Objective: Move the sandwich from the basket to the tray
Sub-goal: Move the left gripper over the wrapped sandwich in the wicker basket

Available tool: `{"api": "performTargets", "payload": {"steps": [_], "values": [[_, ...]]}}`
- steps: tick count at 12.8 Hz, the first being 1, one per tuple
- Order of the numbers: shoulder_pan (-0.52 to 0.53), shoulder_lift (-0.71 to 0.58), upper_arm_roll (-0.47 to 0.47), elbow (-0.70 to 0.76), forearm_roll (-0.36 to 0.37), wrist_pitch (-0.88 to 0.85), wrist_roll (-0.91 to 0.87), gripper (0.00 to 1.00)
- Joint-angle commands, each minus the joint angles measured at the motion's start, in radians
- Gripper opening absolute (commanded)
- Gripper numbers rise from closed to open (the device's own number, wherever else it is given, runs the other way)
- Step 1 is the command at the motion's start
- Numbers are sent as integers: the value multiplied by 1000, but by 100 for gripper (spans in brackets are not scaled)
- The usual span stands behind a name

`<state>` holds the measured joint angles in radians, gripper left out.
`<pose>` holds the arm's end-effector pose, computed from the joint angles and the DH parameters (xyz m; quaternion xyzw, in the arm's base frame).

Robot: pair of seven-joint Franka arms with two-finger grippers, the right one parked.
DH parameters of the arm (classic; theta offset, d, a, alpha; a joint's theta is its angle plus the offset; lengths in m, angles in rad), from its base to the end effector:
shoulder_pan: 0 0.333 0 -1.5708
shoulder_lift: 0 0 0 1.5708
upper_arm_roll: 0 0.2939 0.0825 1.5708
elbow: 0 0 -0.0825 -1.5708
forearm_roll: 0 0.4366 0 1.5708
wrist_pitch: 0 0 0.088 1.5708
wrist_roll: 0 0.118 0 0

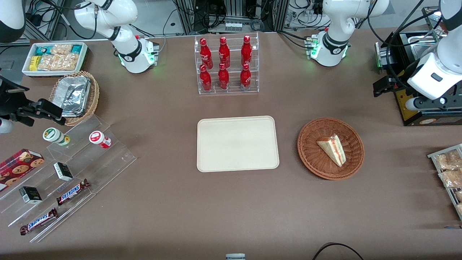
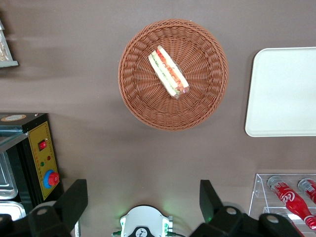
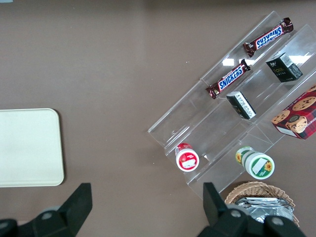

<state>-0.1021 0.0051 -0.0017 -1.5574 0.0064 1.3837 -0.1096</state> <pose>0.5824 -0.0598 0.5808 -0.9960 -0.0032 0.0884 0.0127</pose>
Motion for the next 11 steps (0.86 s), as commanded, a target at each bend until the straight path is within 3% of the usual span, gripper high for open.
{"api": "performTargets", "payload": {"steps": [1, 6, 11], "values": [[-5, 9, 3, 7, 3, 8, 22, 100], [-22, 76, 2, -76, 4, 61, 21, 100], [-25, 70, 3, -381, 7, 426, 10, 100]]}}
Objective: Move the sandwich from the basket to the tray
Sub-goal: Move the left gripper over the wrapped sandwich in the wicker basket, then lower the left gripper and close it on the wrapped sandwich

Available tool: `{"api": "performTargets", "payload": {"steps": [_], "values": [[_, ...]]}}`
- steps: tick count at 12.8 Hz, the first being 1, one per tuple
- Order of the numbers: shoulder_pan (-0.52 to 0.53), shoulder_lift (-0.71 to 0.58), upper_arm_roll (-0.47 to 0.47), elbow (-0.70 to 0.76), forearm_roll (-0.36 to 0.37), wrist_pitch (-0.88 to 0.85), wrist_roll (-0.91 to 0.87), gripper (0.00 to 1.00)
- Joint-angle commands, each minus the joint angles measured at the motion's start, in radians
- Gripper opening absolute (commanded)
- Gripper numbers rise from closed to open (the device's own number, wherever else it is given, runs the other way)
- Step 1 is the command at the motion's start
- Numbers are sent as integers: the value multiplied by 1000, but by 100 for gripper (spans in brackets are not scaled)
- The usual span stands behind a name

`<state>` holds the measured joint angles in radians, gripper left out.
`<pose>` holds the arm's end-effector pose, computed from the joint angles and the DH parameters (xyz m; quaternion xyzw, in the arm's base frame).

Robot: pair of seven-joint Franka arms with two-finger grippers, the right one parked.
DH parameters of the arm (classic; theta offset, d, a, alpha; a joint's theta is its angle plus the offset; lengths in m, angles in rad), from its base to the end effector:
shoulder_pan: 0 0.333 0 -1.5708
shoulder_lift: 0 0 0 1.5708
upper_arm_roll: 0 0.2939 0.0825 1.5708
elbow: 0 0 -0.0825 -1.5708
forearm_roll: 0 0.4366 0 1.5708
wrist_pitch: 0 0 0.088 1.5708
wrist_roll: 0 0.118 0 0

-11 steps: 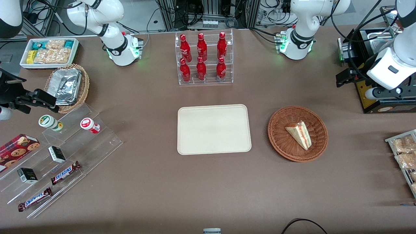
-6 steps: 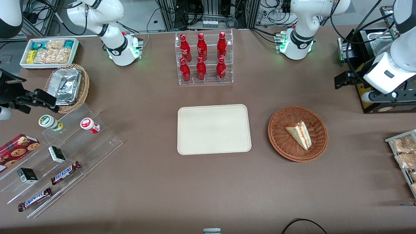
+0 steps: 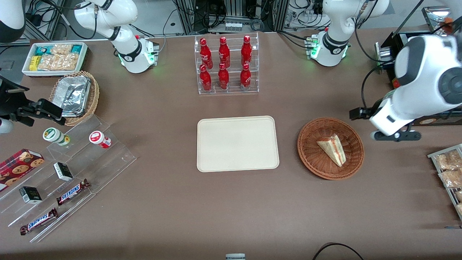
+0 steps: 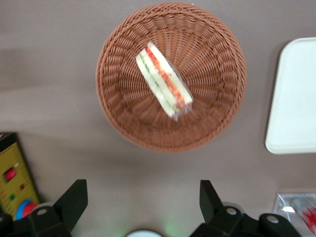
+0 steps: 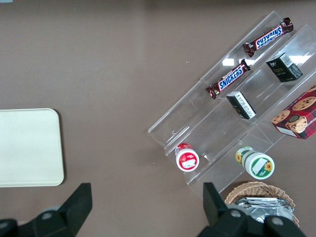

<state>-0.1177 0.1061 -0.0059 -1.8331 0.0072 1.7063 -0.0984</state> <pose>0.6040 -0.0742 0.4011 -0.9931 0.0134 0.1151 0.0160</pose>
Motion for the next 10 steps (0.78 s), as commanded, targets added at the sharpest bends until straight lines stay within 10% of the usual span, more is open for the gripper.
{"api": "performTargets", "payload": {"steps": [1, 10], "values": [[-10, -31, 7, -150, 7, 165, -4, 100], [-45, -2, 6, -362, 7, 548, -429, 100]]}}
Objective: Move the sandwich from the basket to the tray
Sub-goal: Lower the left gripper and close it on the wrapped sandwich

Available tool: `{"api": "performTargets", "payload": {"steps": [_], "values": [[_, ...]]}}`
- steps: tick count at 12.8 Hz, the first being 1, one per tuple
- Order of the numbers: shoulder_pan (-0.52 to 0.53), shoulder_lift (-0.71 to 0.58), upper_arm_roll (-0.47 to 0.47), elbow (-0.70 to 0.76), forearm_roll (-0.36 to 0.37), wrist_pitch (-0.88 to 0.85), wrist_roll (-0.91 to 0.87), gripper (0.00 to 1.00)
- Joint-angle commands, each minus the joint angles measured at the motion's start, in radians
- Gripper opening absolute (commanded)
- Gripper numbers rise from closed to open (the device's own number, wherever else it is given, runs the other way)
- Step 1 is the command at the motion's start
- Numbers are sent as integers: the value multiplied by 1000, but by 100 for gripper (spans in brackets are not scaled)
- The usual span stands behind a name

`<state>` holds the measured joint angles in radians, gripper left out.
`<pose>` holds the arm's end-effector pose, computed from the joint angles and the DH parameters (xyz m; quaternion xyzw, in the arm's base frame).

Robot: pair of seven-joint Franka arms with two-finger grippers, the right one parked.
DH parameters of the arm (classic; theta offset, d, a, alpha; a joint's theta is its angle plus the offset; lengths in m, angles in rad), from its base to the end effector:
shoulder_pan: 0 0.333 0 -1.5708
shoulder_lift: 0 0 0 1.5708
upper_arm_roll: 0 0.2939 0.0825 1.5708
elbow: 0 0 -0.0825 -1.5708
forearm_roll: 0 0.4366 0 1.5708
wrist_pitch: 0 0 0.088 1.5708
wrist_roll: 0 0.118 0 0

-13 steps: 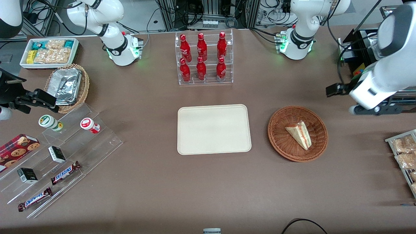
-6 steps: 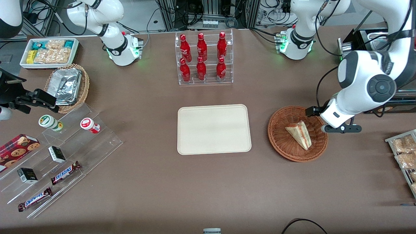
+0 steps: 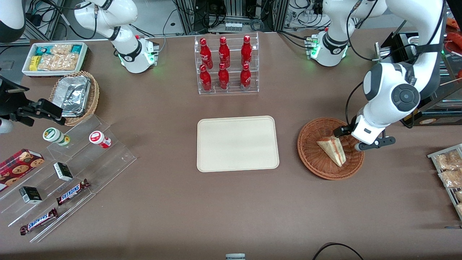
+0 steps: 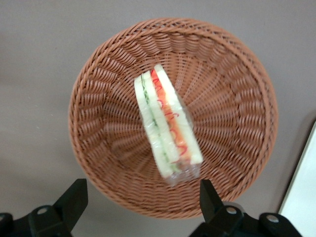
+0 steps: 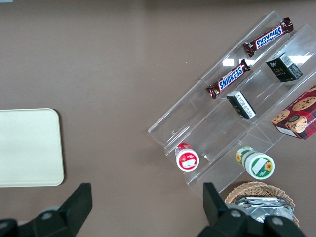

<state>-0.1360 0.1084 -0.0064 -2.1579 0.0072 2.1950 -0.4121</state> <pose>0.5754 -0.0822 0.2759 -0.9906 -0.1322 0.0336 0.0122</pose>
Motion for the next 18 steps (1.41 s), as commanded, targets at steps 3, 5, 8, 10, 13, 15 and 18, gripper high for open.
{"api": "performTargets", "payload": {"steps": [3, 5, 8, 10, 13, 15, 18], "values": [[-48, 31, 6, -42, 5, 117, -261, 100], [-53, 68, 6, -40, 5, 158, -386, 100], [-73, 112, 8, -40, 5, 206, -467, 100], [-68, 129, 9, -40, 5, 212, -465, 100], [-63, 146, 13, -40, 5, 212, -446, 99], [-62, 148, 14, -40, 5, 210, -436, 49], [-62, 145, 14, -40, 5, 203, -432, 11]]}}
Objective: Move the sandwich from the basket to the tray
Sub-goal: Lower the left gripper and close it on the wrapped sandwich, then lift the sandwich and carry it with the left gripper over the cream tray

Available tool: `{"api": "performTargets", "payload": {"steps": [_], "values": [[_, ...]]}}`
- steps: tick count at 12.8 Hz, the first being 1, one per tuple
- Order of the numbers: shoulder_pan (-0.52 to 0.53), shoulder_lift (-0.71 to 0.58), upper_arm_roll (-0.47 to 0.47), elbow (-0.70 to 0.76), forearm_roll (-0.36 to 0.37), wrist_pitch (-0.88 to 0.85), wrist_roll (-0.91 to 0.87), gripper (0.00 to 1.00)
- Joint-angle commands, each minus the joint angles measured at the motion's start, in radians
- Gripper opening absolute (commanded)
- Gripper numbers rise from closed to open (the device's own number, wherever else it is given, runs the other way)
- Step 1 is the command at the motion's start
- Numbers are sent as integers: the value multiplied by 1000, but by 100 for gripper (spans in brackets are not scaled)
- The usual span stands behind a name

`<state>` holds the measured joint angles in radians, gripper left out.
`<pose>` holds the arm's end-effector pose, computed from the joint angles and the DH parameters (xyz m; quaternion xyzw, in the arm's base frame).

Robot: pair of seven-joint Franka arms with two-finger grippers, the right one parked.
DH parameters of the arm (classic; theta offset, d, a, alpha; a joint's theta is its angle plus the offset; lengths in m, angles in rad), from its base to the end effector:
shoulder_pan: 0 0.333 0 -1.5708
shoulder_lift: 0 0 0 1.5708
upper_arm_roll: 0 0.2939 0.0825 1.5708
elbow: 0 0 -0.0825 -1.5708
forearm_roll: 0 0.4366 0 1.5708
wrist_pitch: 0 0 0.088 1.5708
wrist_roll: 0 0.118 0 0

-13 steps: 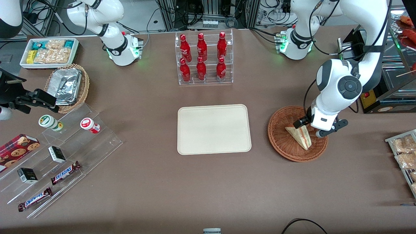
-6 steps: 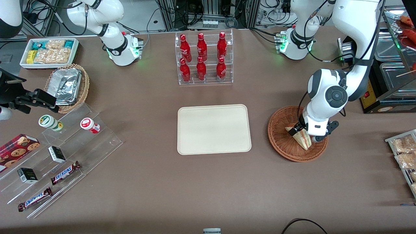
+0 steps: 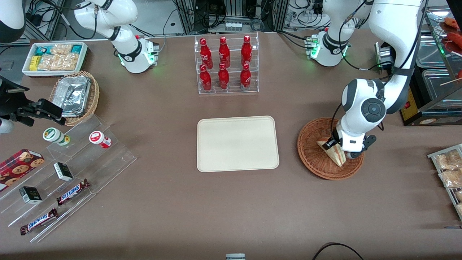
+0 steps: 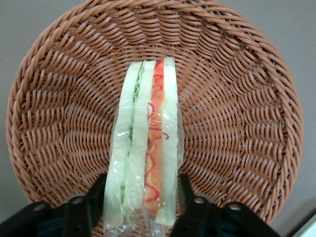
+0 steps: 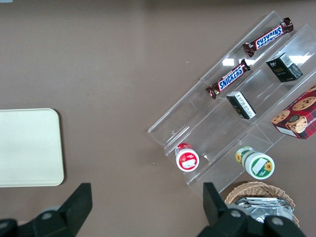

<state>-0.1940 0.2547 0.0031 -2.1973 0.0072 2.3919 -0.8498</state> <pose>0.5656 -0.1091 0.1892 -0.9467 -0.3208 0.0247 0.0173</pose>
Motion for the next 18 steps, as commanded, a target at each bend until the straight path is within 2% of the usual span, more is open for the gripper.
{"api": "performTargets", "payload": {"steps": [1, 4, 9, 14, 18], "values": [[-4, -6, 5, 4, 5, 3, 17, 10], [-19, -43, 2, 40, 5, -80, 35, 9], [-132, -13, -3, 278, 4, -409, 97, 8], [-287, 104, -3, 433, -9, -448, 141, 7], [-438, 250, -3, 599, -12, -451, 16, 5]]}}
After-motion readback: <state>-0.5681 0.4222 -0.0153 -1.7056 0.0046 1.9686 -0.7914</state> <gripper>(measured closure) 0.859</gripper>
